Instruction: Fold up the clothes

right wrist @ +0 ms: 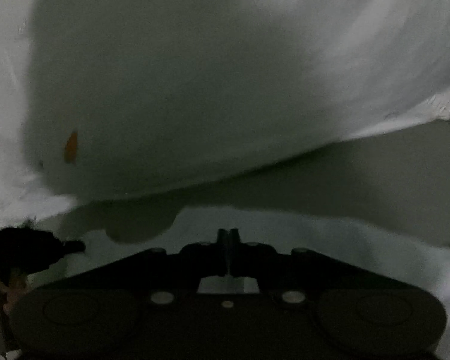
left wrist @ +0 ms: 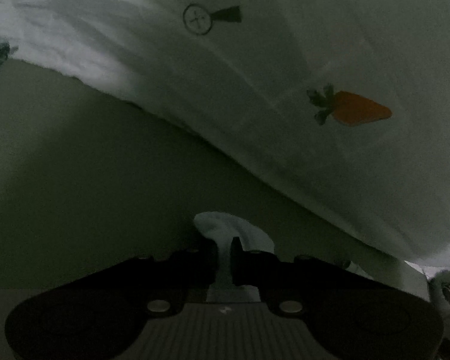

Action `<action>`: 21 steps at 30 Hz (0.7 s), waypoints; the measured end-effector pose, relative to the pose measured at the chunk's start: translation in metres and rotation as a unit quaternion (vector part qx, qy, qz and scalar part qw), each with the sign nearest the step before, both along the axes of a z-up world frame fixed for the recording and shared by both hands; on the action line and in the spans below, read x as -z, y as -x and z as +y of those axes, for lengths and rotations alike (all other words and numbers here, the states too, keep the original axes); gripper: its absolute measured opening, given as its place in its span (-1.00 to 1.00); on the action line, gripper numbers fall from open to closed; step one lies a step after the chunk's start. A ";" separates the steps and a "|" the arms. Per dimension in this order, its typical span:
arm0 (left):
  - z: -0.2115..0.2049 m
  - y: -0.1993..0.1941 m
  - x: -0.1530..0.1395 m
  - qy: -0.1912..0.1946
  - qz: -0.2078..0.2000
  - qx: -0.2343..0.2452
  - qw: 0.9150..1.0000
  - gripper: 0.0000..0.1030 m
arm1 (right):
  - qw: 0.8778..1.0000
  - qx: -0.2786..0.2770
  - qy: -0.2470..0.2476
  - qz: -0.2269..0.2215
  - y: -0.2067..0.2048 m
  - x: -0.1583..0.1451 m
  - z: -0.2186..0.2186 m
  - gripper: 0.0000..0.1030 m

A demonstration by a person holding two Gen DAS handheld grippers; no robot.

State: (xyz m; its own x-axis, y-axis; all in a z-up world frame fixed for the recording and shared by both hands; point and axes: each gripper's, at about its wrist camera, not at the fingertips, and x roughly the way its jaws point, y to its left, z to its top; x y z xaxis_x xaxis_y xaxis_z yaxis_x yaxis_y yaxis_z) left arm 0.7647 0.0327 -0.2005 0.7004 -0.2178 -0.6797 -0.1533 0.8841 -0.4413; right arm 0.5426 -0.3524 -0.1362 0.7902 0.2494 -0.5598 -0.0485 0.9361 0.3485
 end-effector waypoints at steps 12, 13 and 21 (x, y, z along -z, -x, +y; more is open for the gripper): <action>-0.005 0.019 -0.031 -0.015 0.020 0.021 0.999 0.16 | 0.992 0.126 -0.013 -0.007 0.061 0.004 -0.083 -0.03; -0.009 0.026 -0.035 -0.014 0.025 0.030 0.999 0.32 | 0.988 0.156 -0.011 -0.010 0.071 0.003 -0.099 0.01; -0.057 0.072 -0.015 -0.022 0.103 0.085 0.991 0.64 | 0.963 0.264 0.040 0.032 0.107 0.023 -0.188 0.28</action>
State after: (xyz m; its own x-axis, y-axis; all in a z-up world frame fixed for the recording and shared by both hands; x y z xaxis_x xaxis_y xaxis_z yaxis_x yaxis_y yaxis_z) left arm 0.6931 -0.0244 -0.1850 0.5014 -0.2888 -0.8156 -0.0825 0.9224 -0.3774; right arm 0.4357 -0.5405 -0.1594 0.7583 -0.2232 -0.6125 0.4601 0.8488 0.2603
